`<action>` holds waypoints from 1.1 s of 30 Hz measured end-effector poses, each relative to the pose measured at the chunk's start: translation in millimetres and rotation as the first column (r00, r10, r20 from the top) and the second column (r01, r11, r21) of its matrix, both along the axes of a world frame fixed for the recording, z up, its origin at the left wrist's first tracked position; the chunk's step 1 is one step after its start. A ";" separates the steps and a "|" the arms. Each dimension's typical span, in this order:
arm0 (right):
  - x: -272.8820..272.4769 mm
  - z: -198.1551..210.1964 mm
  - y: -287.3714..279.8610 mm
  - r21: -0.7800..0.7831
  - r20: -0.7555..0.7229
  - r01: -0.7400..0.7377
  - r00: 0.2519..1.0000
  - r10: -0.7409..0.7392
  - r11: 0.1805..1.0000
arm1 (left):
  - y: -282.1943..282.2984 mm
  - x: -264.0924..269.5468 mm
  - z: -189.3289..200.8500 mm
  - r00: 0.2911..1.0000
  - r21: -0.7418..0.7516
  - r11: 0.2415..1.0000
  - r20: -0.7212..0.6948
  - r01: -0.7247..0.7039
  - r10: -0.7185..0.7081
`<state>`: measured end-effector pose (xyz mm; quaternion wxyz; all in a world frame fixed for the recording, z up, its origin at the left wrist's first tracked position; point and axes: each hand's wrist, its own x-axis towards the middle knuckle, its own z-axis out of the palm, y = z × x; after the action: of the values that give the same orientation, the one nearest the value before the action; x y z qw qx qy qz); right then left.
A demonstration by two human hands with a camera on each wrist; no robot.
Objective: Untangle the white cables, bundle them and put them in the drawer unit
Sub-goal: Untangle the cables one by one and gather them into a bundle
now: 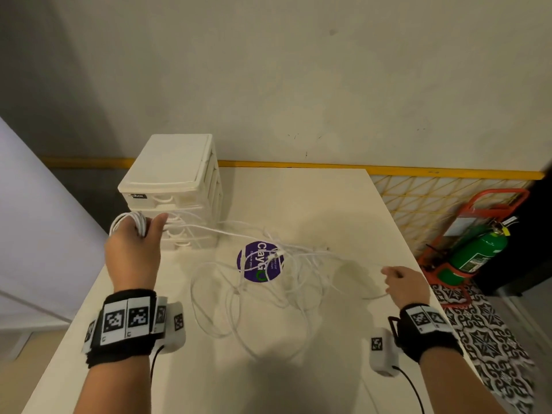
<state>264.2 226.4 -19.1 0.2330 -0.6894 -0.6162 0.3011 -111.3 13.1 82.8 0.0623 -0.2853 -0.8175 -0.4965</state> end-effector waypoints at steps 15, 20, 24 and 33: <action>-129.5 68.4 -76.5 0.434 -0.032 -0.642 0.691 0.722 0.633 | 43.1 82.8 12.6 0.895 0.095 0.893 0.036 0.439 -0.444; -152.9 78.6 -68.8 0.289 -0.149 -0.709 0.630 0.762 0.643 | 43.2 101.9 20.4 0.770 0.159 0.776 0.112 0.610 -0.628; -132.6 65.8 -52.2 0.045 -0.089 -0.796 0.598 0.796 0.603 | 32.2 80.6 32.8 0.777 0.268 0.806 0.231 0.528 -0.586; -106.7 98.2 -2.1 0.339 -0.345 -0.457 0.752 0.561 0.822 | 27.4 63.5 14.5 0.676 -0.128 0.683 0.357 0.719 -0.645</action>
<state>157.5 224.3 79.1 0.3507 -0.3775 -0.7453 0.4231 -47.8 40.4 97.3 -0.2843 -0.5034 -0.7068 -0.4076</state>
